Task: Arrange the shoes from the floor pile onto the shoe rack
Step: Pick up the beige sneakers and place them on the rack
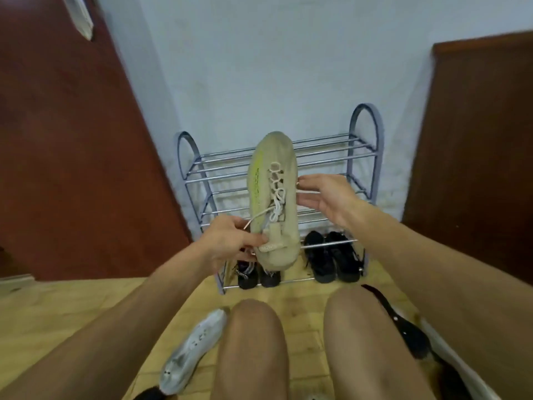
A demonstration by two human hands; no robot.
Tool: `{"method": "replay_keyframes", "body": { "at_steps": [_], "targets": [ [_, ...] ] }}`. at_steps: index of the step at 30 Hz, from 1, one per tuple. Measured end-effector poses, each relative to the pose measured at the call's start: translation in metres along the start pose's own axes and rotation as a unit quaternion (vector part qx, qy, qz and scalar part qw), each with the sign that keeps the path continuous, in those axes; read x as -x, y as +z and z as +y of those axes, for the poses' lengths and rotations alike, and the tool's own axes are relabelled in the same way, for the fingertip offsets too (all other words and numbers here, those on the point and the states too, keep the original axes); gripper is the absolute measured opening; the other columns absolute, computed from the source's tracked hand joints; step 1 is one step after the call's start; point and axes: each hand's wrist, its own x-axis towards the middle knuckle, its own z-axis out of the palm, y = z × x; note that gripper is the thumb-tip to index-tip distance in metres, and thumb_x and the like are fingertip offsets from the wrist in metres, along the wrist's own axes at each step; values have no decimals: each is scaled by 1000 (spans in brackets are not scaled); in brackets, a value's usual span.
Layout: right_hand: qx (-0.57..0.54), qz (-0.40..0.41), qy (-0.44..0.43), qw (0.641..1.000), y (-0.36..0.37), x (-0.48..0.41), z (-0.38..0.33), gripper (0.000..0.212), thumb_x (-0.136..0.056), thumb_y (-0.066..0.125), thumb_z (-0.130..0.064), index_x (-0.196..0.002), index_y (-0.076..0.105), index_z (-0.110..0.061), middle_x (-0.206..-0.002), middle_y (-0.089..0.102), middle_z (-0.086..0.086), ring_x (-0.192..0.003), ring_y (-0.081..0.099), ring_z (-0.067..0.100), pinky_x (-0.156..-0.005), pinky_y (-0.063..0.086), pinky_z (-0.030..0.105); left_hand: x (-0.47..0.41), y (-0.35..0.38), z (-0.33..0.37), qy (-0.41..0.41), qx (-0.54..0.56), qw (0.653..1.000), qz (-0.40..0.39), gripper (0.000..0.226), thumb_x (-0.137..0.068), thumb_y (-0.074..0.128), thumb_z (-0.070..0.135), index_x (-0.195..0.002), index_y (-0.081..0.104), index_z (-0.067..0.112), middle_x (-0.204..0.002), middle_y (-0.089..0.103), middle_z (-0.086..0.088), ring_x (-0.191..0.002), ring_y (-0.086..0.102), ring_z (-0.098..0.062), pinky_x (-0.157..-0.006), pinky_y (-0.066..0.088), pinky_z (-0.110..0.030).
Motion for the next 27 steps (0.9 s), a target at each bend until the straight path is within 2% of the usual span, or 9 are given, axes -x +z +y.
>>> {"method": "replay_keyframes", "body": {
  "at_steps": [3, 6, 10, 13, 16, 19, 24, 27],
  "targets": [
    [27, 29, -3, 999, -39, -1, -13, 16, -89, 56, 5, -105, 61, 8, -99, 65, 19, -68, 70, 24, -57, 60, 25, -16, 40, 27, 22, 25, 999, 4, 23, -76, 75, -2, -97, 66, 0, -91, 73, -11, -78, 70, -26, -67, 62, -37],
    [117, 71, 16, 991, -89, 5, -16, 27, -88, 59, 4, -115, 62, 7, -100, 68, 20, -66, 70, 23, -53, 59, 26, -27, 83, 42, 38, 40, 998, -11, 34, -76, 75, -1, -108, 63, -1, -94, 72, -11, -75, 69, -22, -60, 62, -32],
    [241, 119, 54, 962, -173, 31, -10, 20, -90, 60, -2, -110, 64, 1, -101, 67, 22, -77, 67, 25, -73, 61, 37, -35, 148, 35, 21, 47, 998, -48, 29, -76, 76, 1, -102, 63, 4, -99, 71, -11, -87, 70, -27, -73, 61, -38],
    [351, 145, 89, 921, -241, 60, 5, 22, -93, 59, -9, -114, 65, -9, -109, 67, 8, -88, 66, 18, -69, 56, 25, -35, 200, 17, -4, 58, 996, -69, 23, -76, 76, 0, -93, 62, 8, -94, 71, -8, -88, 69, -26, -75, 59, -40],
    [427, 177, 122, 878, -299, 93, 21, 21, -94, 57, -11, -109, 70, -16, -113, 59, -1, -107, 57, 18, -85, 51, 31, -34, 251, -7, -36, 55, 994, -87, 26, -77, 74, -2, -98, 61, 7, -93, 69, -8, -90, 69, -27, -76, 59, -40],
    [420, 209, 164, 868, -339, 130, 39, 20, -94, 57, -14, -108, 71, -17, -121, 60, 2, -116, 56, 21, -87, 51, 32, -27, 299, -37, -82, 41, 989, -119, 18, -79, 72, -2, -91, 63, 8, -93, 70, -10, -93, 69, -28, -82, 59, -43],
    [427, 220, 210, 852, -369, 174, 93, 31, -95, 54, -14, -124, 64, -11, -134, 55, 6, -122, 53, 25, -90, 50, 31, -10, 357, -94, -132, -12, 976, -172, 27, -76, 75, 2, -101, 67, 4, -98, 71, -13, -93, 70, -27, -75, 60, -38],
    [418, 230, 256, 841, -377, 203, 140, 35, -93, 56, -15, -126, 62, -8, -132, 57, 9, -118, 56, 28, -93, 51, 38, 7, 370, -130, -134, -66, 968, -200, 24, -75, 76, 4, -97, 67, 6, -98, 72, -13, -88, 70, -26, -75, 60, -39]
  ]
}}
